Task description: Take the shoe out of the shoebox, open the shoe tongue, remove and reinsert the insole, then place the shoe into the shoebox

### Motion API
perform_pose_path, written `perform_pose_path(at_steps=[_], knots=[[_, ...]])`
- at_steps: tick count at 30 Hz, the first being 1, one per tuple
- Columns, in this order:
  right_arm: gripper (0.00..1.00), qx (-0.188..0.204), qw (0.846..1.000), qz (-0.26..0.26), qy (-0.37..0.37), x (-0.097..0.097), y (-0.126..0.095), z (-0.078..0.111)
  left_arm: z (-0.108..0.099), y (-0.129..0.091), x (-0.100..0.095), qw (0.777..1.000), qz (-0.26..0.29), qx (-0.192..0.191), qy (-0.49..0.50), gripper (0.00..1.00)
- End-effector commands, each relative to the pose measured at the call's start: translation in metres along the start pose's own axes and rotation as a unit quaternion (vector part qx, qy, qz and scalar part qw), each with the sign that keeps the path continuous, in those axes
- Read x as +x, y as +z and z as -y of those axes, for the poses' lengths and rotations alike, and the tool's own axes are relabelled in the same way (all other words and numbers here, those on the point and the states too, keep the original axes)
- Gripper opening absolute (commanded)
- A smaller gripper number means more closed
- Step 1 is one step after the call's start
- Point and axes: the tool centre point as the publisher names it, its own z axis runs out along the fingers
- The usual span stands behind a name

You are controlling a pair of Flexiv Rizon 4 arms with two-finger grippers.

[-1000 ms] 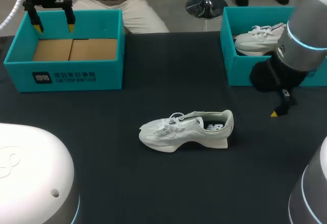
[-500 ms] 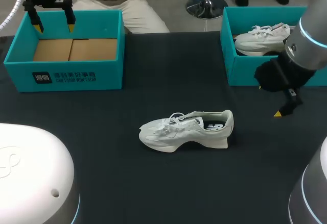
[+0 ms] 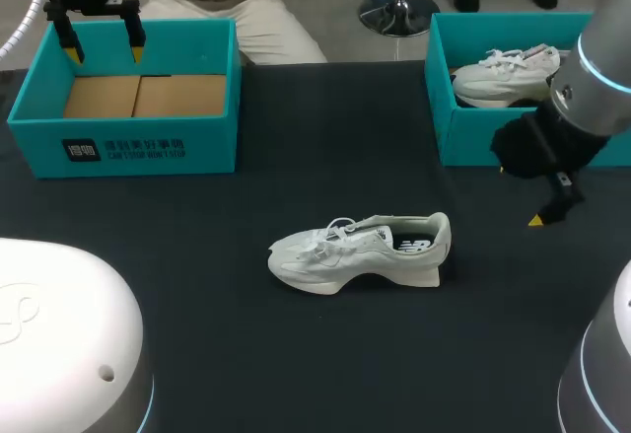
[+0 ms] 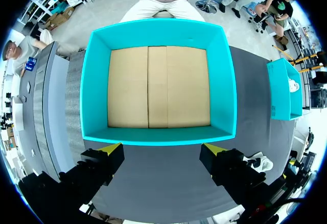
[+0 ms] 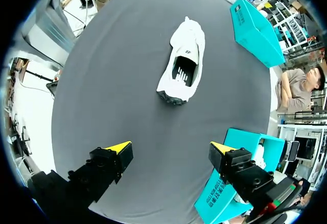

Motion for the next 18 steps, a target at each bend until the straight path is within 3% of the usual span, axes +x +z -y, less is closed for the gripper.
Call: perform_pose_path(at_steps=[1,4,9,18], knots=[[1.0,-0.001,1.0,0.001,0.0,0.0,0.001,0.0,0.0,0.0,0.0,1.0,0.0,0.0,0.0,1.0],[1.0,-0.022,1.0,0.007,0.002,0.0,0.001,0.002,0.0,0.0,0.0,1.0,0.0,0.0,0.0,1.0],[1.0,-0.101,0.994,-0.005,0.028,-0.005,0.007,0.014,0.0,0.0,0.0,1.0,0.0,0.0,0.0,1.0],[1.0,-0.238,0.969,-0.031,0.05,-0.007,0.023,0.016,0.0,0.0,0.0,1.0,0.0,0.0,0.0,1.0]])
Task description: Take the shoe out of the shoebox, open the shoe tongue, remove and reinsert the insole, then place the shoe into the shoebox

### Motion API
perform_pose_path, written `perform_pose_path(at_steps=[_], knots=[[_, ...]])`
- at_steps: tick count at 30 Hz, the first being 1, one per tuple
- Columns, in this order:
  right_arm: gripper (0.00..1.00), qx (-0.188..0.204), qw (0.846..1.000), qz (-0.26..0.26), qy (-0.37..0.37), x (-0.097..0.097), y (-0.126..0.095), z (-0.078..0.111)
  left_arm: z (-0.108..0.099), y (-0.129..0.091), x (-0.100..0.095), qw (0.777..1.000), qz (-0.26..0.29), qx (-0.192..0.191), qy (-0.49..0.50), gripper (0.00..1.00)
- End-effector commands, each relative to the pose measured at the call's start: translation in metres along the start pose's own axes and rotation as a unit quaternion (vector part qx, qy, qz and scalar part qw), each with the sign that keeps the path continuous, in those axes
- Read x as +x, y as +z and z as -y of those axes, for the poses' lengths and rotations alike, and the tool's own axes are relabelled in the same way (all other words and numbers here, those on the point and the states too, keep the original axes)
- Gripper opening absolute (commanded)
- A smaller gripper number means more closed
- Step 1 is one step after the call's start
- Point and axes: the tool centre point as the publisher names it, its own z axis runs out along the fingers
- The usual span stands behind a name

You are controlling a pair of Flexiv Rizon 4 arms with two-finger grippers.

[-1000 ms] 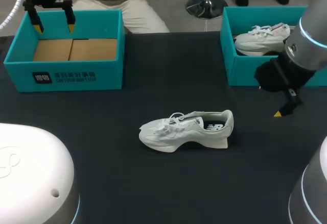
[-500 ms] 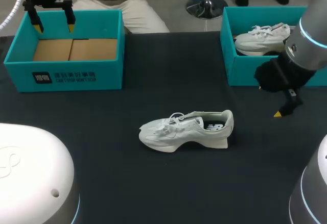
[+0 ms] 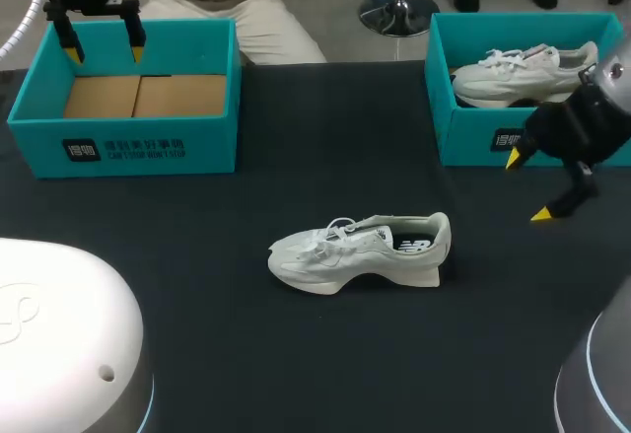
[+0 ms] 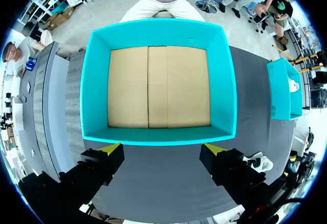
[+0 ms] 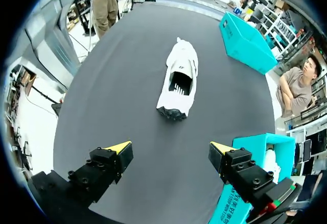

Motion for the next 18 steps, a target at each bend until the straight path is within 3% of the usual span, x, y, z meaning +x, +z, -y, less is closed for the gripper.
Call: perform_pose_path(at_steps=[1,10,18], knots=[[1.0,-0.093,0.996,-0.007,0.005,-0.006,0.009,0.01,0.0,0.0,0.0,1.0,0.0,0.0,0.0,1.0],[1.0,-0.191,0.981,0.005,0.034,0.0,0.022,0.013,0.0,0.0,0.0,1.0,0.0,0.0,0.0,1.0],[1.0,-0.239,0.969,0.035,0.047,0.009,0.034,0.01,0.0,0.0,0.0,1.0,0.0,0.0,0.0,1.0]])
